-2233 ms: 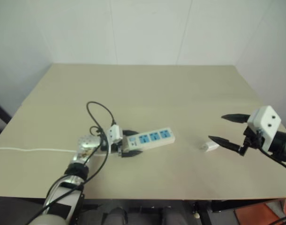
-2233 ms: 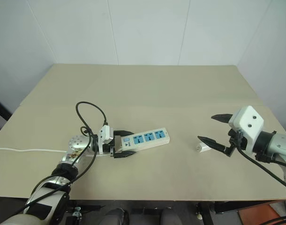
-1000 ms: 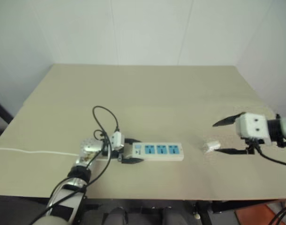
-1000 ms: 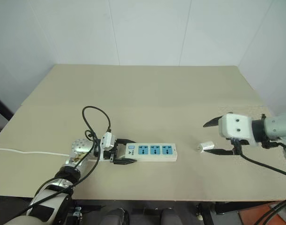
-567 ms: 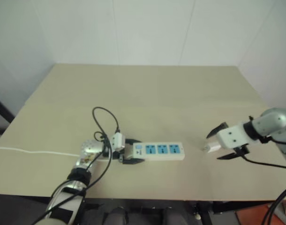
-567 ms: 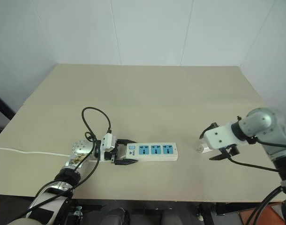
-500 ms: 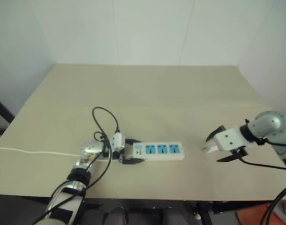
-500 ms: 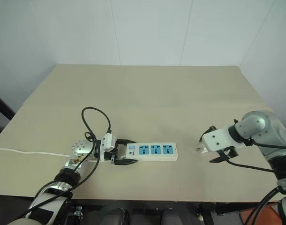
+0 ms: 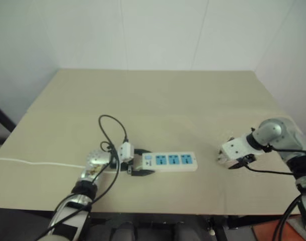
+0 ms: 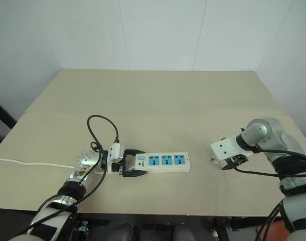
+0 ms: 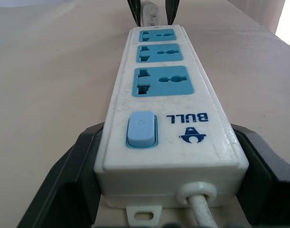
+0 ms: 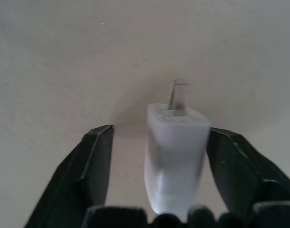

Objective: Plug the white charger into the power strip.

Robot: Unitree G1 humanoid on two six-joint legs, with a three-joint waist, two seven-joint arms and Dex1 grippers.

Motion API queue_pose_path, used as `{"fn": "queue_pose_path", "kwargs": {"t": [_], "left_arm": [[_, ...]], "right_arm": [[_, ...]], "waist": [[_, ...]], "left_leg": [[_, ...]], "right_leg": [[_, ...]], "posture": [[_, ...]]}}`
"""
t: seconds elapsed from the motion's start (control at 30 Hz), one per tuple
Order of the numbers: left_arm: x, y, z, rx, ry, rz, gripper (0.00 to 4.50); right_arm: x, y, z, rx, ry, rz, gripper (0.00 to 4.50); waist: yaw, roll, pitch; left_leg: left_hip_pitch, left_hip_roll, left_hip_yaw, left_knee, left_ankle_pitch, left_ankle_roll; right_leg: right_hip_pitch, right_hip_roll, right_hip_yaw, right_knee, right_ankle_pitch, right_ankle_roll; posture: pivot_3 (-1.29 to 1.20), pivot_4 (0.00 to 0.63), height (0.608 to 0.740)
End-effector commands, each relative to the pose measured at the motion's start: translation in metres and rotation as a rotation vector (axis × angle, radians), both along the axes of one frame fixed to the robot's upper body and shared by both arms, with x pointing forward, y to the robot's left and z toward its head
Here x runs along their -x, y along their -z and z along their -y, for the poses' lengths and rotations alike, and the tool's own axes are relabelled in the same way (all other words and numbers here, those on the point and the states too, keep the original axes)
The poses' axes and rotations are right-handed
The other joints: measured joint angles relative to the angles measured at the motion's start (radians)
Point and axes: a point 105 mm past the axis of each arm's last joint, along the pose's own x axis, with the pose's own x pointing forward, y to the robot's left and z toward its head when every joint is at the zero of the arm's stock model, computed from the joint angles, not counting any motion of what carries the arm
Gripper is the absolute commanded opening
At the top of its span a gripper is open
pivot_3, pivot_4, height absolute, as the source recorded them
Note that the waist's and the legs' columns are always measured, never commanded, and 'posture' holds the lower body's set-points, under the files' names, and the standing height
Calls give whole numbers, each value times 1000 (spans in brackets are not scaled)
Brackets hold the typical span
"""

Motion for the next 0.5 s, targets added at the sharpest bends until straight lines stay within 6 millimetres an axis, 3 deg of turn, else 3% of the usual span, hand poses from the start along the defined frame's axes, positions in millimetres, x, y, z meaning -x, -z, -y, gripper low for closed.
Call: {"fn": "queue_pose_path", "kwargs": {"t": [0.03, 0.13, 0.4, 0.5], "left_arm": [[8, 18, 3, -61, 9, -47, 3318], [10, 20, 1, -61, 5, -50, 3318], [11, 21, -2, -72, -15, -48, 3318], [11, 21, -3, -77, -13, -47, 3318]], "right_arm": [[-8, -6, 0, 11, -5, 36, 1923], [-10, -5, 2, 15, -2, 42, 1105], [-18, -24, -3, -33, -134, 186, 1107], [-9, -35, -7, -9, -372, 260, 1107]], "waist": [[0, 0, 0], [-1, 0, 0], [-5, 0, 0], [-5, 0, 0]], "left_leg": [[0, 0, 0, 0, 0, 0], [1, 0, 0, 0, 0, 0], [2, 0, 0, 0, 0, 0], [2, 0, 0, 0, 0, 0]], "right_leg": [[0, 0, 0, 0, 0, 0], [1, 0, 0, 0, 0, 0], [2, 0, 0, 0, 0, 0], [1, 0, 0, 0, 0, 0]], "posture": [[0, 150, 740], [0, 150, 740], [0, 150, 740], [0, 150, 740]]}}
